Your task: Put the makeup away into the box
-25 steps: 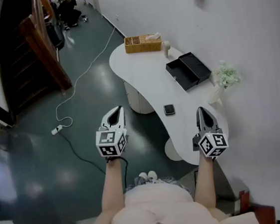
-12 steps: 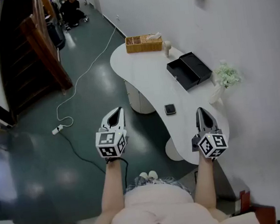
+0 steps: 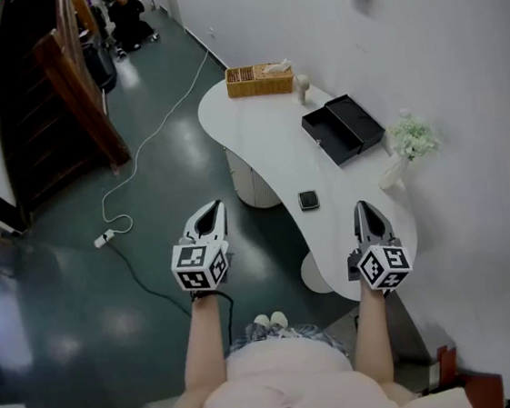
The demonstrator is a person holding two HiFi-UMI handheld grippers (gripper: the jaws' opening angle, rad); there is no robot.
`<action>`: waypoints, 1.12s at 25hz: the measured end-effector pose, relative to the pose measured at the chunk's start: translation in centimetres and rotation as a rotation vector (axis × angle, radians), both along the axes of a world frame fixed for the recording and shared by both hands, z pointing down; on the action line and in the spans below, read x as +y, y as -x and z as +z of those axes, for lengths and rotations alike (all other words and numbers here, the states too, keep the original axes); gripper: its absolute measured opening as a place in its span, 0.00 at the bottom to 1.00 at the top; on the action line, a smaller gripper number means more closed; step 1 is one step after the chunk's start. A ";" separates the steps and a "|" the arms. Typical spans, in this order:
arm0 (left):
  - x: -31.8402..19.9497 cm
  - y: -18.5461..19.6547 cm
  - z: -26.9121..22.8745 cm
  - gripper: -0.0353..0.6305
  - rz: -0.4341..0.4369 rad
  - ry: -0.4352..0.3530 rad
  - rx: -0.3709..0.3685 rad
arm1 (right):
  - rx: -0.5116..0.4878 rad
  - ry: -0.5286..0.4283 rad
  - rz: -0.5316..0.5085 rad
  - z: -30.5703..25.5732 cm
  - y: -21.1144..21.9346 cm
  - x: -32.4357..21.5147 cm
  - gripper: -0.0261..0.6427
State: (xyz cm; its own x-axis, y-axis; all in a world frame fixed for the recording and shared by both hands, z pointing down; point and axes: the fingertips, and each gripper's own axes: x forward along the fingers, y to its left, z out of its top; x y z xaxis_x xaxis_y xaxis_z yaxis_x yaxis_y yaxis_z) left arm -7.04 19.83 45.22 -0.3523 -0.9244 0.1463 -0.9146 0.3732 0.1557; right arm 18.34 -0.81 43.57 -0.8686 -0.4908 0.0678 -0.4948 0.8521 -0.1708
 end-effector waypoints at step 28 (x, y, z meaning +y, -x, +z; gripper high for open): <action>-0.8 0.1 -1.3 0.65 0.031 -0.118 0.060 | -0.041 0.039 -0.041 0.4 1.5 -2.6 0.06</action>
State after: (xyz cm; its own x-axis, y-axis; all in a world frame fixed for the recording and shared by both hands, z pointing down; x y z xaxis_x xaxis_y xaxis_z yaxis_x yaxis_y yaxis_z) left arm -7.15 19.02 43.97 -0.3173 -0.9467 0.0562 -0.9129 0.3210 0.2520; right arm 16.81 -3.38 43.96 -0.8902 -0.4527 0.0499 -0.4517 0.8637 -0.2236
